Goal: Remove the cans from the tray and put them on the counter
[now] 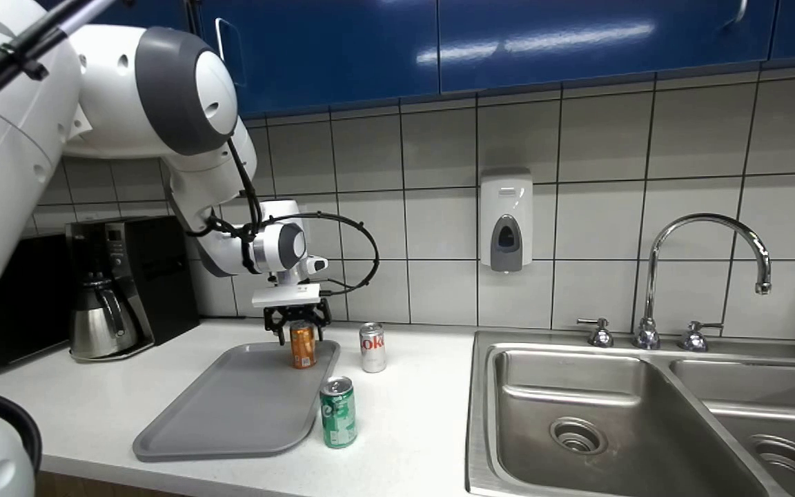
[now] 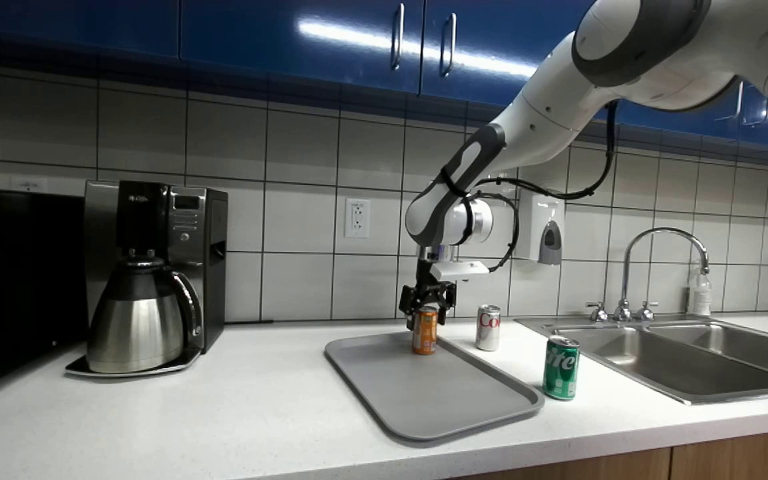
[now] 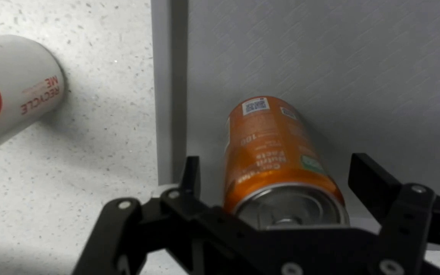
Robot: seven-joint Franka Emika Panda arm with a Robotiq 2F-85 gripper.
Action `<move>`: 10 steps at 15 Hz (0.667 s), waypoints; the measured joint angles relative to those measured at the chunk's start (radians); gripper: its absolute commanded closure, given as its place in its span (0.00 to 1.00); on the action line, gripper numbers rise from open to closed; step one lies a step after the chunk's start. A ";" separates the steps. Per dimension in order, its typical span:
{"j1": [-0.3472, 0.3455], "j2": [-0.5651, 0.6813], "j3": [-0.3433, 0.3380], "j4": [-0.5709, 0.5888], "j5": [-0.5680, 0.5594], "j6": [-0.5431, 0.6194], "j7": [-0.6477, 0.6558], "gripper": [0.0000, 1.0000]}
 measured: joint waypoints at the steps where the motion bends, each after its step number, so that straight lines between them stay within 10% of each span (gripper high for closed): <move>1: 0.000 0.004 0.000 0.005 0.000 -0.002 -0.001 0.28; 5: 0.000 0.016 0.000 0.016 0.000 -0.003 -0.016 0.58; 10: 0.000 0.018 0.000 0.022 0.000 -0.005 -0.026 0.60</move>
